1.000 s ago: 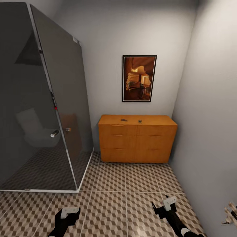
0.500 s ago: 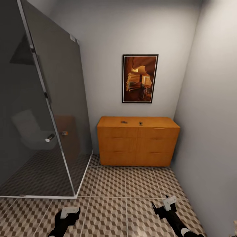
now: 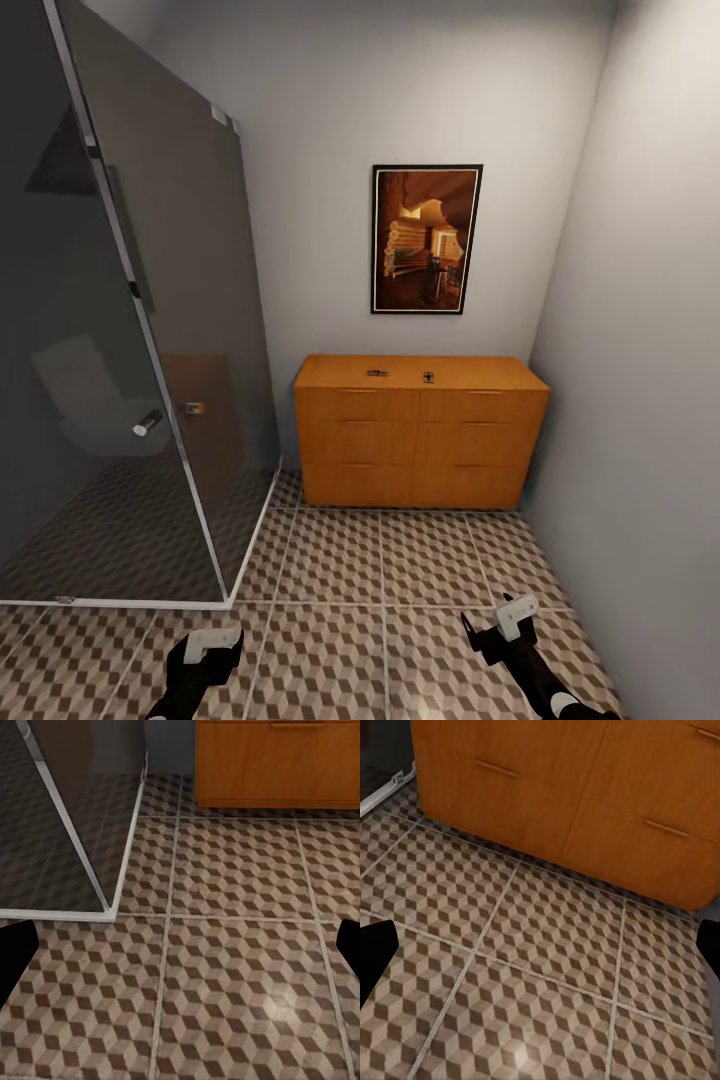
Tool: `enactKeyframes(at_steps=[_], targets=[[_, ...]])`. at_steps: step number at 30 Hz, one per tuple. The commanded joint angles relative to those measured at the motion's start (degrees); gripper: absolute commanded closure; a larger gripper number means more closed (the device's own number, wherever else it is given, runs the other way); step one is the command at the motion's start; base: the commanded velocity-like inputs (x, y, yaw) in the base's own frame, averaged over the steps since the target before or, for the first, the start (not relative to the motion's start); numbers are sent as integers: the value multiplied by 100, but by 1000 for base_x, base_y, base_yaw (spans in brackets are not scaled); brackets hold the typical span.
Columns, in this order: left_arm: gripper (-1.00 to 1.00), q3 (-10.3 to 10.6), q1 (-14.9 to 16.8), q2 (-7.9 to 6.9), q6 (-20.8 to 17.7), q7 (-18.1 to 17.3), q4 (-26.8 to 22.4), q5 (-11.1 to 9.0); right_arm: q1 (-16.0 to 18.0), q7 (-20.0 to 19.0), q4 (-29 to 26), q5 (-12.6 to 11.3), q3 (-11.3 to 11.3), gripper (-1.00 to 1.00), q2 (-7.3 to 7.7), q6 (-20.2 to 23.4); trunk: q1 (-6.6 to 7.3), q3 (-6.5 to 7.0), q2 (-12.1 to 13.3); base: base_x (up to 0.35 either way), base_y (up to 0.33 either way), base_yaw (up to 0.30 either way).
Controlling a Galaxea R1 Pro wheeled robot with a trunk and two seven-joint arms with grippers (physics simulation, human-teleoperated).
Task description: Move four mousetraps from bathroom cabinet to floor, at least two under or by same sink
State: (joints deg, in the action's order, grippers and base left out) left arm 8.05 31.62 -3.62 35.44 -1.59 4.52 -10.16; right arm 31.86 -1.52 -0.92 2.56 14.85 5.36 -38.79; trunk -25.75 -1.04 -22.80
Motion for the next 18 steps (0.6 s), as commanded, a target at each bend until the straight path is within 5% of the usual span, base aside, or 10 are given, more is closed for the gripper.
enactKeyframes(at_steps=[1,18], targets=[[-100,48,10,2,33,-17,23,-56,5,-16,4,25,-25,-100,1,-16,-4,-11,-12,2,0,0],[-100,48,10,2,33,-17,22,-56,5,-15,4,25,-26,-100,9,67,-4,-11,-12,0,0,0]])
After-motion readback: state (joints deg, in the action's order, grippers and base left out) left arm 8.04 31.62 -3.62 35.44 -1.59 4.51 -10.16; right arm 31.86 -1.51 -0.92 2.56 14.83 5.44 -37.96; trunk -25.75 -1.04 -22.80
